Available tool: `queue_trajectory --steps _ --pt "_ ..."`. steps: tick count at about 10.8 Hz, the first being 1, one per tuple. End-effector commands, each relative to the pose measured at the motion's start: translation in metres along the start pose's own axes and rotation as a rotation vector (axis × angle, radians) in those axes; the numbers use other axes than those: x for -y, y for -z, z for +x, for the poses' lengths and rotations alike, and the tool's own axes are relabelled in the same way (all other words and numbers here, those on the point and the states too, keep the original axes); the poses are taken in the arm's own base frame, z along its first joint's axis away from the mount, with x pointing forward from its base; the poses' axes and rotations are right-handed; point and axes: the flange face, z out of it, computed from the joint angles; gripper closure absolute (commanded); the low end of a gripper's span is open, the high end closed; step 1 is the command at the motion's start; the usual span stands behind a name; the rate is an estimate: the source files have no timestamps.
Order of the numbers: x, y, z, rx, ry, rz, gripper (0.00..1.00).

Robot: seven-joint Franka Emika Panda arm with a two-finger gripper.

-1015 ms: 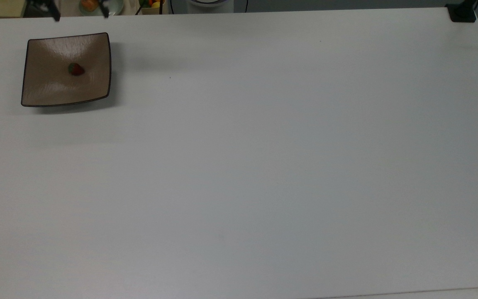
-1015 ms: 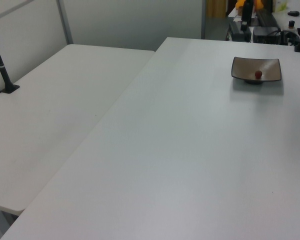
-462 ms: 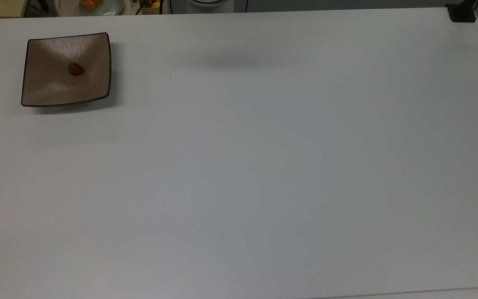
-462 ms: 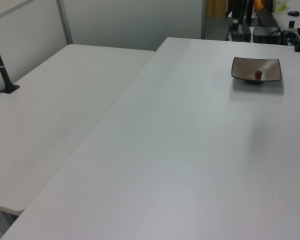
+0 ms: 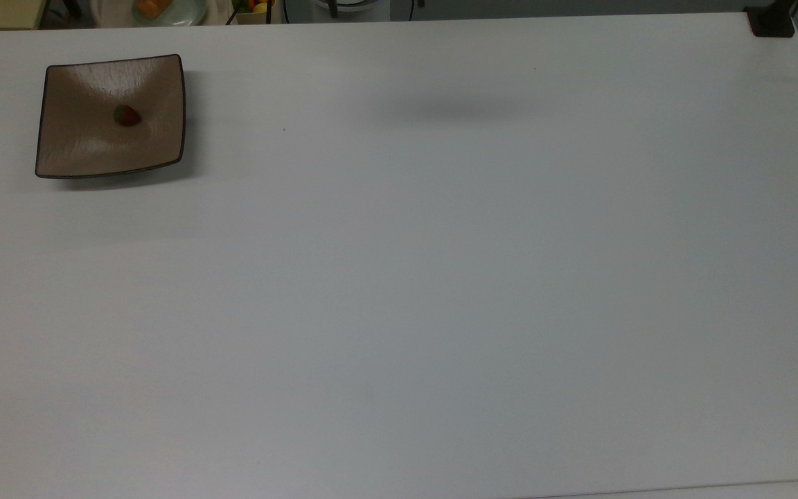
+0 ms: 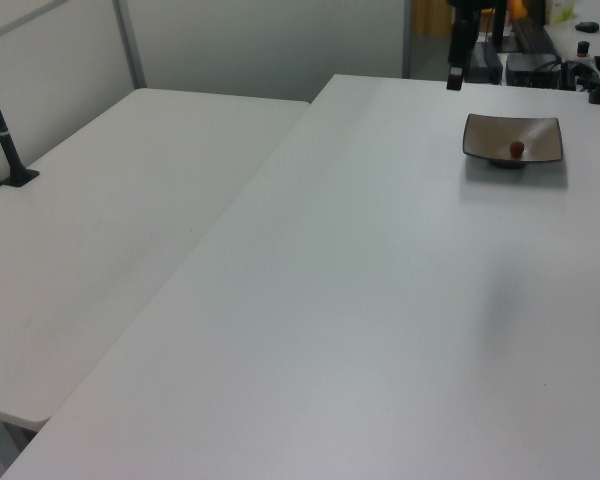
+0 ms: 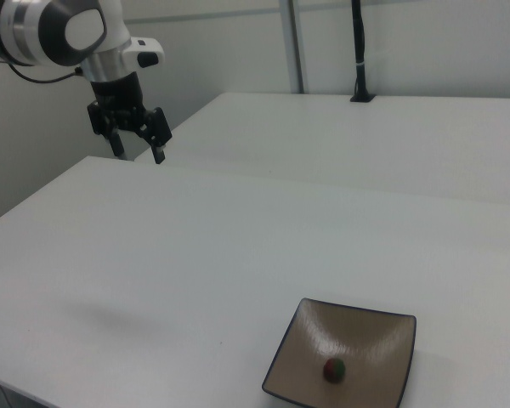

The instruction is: Strawberries on a ceramic plate

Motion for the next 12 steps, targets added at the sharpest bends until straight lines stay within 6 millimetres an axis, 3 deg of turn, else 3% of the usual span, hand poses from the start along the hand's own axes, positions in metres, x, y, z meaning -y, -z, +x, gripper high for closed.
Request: queue_trajectory --steps 1,4,12 --pt "-0.016 -0.013 0.01 -0.016 -0.008 -0.051 0.0" --pt "-0.031 -0.013 0.014 -0.034 0.021 -0.05 0.0" --pt "-0.036 -0.009 0.013 -0.042 0.011 -0.036 0.0"
